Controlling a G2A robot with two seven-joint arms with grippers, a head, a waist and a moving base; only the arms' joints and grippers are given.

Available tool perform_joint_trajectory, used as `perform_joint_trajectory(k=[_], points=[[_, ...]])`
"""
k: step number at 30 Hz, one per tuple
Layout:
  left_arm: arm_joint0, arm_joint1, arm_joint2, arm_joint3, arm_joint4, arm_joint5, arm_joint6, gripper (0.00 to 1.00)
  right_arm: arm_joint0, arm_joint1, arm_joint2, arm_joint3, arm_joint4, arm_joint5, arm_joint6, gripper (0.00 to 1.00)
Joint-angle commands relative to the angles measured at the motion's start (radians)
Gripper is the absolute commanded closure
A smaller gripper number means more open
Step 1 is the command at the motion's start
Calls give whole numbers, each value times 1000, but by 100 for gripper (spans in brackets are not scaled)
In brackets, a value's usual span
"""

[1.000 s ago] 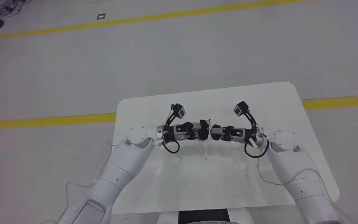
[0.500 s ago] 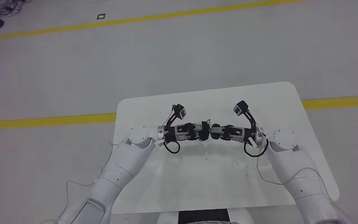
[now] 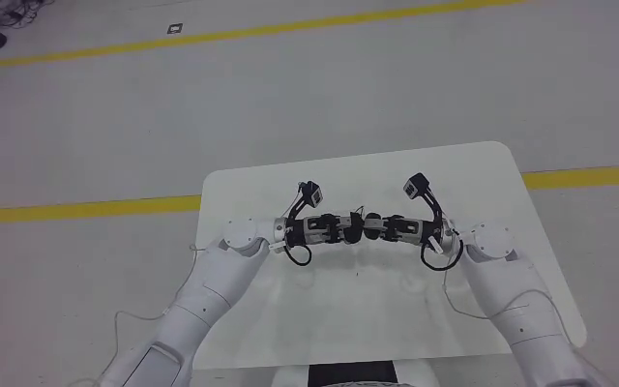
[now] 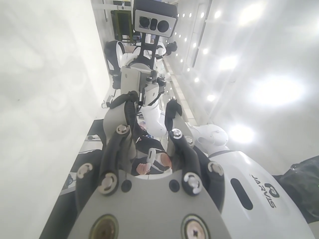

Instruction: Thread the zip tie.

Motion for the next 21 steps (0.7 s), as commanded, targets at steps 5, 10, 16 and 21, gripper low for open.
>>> perform_joint_trajectory(k=[5,10,16,21], points=[[-3,1,4,4,-3,1,0,79,-2,1,-5,1,-7,0,-6,100],[-5,2,6,5,-4,2,0,79,-1,2,-8,1,-14,0,-12,100],[-8,2,10,9,-7,3,-1,84,1,3,-12,7,-19,0,-19,100],[-10,3,14,12,-7,4,-1,100,3,4,-14,7,-19,0,-24,100]])
